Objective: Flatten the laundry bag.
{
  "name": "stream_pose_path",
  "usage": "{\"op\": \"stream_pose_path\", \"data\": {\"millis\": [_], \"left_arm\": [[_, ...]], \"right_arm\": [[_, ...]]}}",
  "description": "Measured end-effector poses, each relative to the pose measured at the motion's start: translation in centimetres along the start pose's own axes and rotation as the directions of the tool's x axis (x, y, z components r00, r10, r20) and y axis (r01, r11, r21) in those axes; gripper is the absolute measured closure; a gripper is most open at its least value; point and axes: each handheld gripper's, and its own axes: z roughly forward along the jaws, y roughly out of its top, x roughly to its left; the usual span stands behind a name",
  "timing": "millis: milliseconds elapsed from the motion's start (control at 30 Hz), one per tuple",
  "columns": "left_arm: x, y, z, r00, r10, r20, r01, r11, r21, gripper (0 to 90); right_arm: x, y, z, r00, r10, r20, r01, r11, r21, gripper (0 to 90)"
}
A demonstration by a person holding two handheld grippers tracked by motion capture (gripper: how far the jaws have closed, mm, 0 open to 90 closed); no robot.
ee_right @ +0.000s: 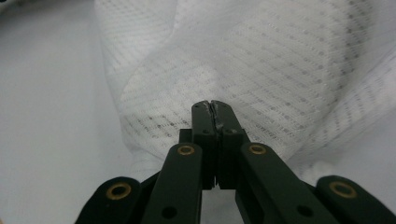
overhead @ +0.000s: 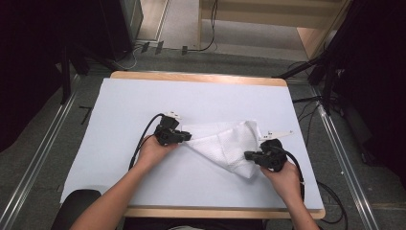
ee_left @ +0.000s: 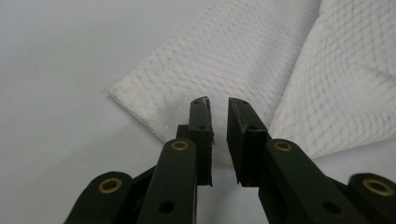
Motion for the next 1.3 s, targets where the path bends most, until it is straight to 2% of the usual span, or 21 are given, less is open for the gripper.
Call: {"op": "stream_pose_path", "data": {"millis": [67,233,267,333,367,467,533,567,600,700,833,933,967,1033,1100,1133,1167,1300], "left_arm": [[-0.1,0.2,-0.1,0.9999,0.009,-0.006,-0.009,0.9999,0.009,77.2],[-0.5,0.6,-0.3,0.9997,0.025,0.002,-0.025,0.9996,0.010,72.6],[-0.5,0.7,-0.5,0.9997,0.025,0.003,-0.025,0.9996,0.008,69.7],[-0.5,0.7,-0.6,0.9996,0.026,0.005,-0.026,0.9996,0.004,67.0],[-0.5,0.7,-0.7,0.9996,0.027,0.009,-0.027,0.9996,0.002,67.0],[-0.2,0.8,-0.9,0.9997,0.022,0.012,-0.022,0.9996,-0.019,63.0],[0.0,0.8,-1.1,0.9996,0.027,0.000,-0.027,0.9990,-0.037,59.8],[0.6,1.0,-1.3,0.9993,0.031,-0.021,-0.032,0.9985,-0.045,58.1],[0.6,1.0,-1.3,0.9993,0.031,-0.021,-0.032,0.9985,-0.045,56.8],[1.8,1.4,-1.4,0.9978,0.027,-0.060,-0.030,0.9984,-0.047,53.9],[2.7,1.4,-1.2,0.9986,0.006,-0.054,-0.010,0.9971,-0.075,52.9],[2.5,1.3,-0.3,0.9963,0.049,-0.071,-0.053,0.9970,-0.057,52.8],[2.4,1.2,0.0,0.9959,0.051,-0.075,-0.054,0.9973,-0.050,52.8],[2.4,1.2,0.2,0.9956,0.050,-0.080,-0.054,0.9975,-0.045,52.9],[2.3,1.2,0.3,0.9974,0.032,-0.064,-0.035,0.9984,-0.045,55.3],[2.3,1.2,0.3,0.9979,0.030,-0.058,-0.032,0.9988,-0.037,63.2],[2.1,1.2,0.3,0.9979,0.026,-0.059,-0.028,0.9990,-0.034,63.2],[1.9,1.1,0.5,0.9979,0.038,-0.053,-0.039,0.9991,-0.017,81.2]], "right_arm": [[0.0,-0.1,-0.1,0.9999,0.009,-0.006,-0.009,1.000,0.000,88.8],[-0.2,0.9,-1.6,0.9998,0.015,0.009,-0.015,0.996,-0.083,83.7],[-0.7,1.2,-2.1,0.9993,0.019,0.032,-0.015,0.993,-0.114,80.6],[-1.4,1.4,-2.2,0.9989,0.025,0.039,-0.020,0.991,-0.131,78.0],[-1.4,1.4,-2.2,0.9989,0.025,0.039,-0.020,0.991,-0.131,78.0],[-2.6,1.9,-1.6,0.9975,0.044,0.055,-0.036,0.990,-0.134,72.1],[-3.2,2.2,-1.2,0.9968,0.051,0.061,-0.042,0.991,-0.129,69.1],[-3.5,2.5,-0.8,0.9966,0.053,0.063,-0.045,0.990,-0.130,68.0],[-3.5,2.5,-0.8,0.9966,0.053,0.063,-0.045,0.990,-0.130,68.0],[-3.3,2.7,-0.3,0.9967,0.048,0.065,-0.040,0.993,-0.113,66.9],[-3.2,2.7,-0.2,0.9970,0.040,0.067,-0.032,0.993,-0.114,66.3],[-3.1,2.7,-0.2,0.9969,0.041,0.068,-0.033,0.993,-0.116,65.8],[-3.1,2.7,-0.2,0.9968,0.042,0.068,-0.034,0.993,-0.114,65.7],[-3.1,2.7,-0.1,0.9971,0.037,0.067,-0.029,0.993,-0.117,65.5],[-3.1,2.7,-0.1,0.9969,0.037,0.069,-0.029,0.993,-0.118,65.5],[-3.1,2.7,-0.1,0.9969,0.038,0.069,-0.029,0.993,-0.118,65.4],[-3.1,2.7,-0.1,0.9969,0.038,0.069,-0.029,0.993,-0.118,65.4],[-3.1,2.6,-0.1,0.9970,0.038,0.067,-0.030,0.993,-0.115,65.5]]}}
